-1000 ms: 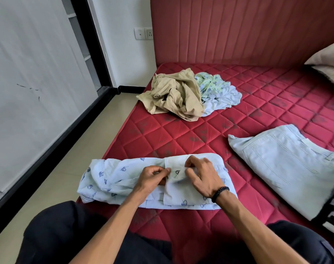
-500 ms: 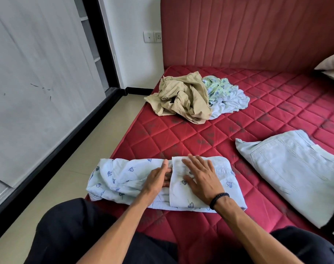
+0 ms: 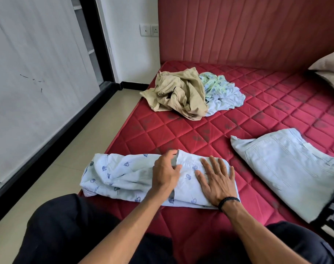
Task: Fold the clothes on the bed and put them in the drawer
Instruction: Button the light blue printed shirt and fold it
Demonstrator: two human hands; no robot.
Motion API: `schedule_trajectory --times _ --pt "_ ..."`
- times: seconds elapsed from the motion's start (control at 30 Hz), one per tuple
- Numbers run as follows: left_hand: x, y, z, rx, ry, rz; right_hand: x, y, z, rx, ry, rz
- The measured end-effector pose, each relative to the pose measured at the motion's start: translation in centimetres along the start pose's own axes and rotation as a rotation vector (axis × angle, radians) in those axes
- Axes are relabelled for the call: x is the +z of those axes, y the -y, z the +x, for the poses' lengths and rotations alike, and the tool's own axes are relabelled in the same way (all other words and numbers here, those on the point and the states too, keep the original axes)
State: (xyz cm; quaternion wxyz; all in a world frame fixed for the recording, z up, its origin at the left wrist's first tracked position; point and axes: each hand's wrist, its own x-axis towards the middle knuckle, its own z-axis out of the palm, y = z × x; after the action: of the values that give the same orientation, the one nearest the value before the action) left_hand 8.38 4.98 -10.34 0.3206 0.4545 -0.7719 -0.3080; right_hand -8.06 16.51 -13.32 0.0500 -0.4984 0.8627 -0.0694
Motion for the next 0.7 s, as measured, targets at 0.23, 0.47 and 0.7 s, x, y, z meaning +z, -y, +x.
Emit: schedule_trajectory --times 0.23,0.47,0.7 --pt "5.6 -0.5 -4.4 0.502 0.096 0.274 -0.6 0.2 -1.2 0.351 -0.171 0.249" --pt "2.9 1.4 -4.3 0.229 0.538 0.399 -7.4 -1.3 -3.2 0.608 -0.035 0.756" --pt "-10.5 -4.3 -0.5 -0.320 0.533 -0.499 -14.1 9.1 -5.1 0.168 -0.153 0.967"
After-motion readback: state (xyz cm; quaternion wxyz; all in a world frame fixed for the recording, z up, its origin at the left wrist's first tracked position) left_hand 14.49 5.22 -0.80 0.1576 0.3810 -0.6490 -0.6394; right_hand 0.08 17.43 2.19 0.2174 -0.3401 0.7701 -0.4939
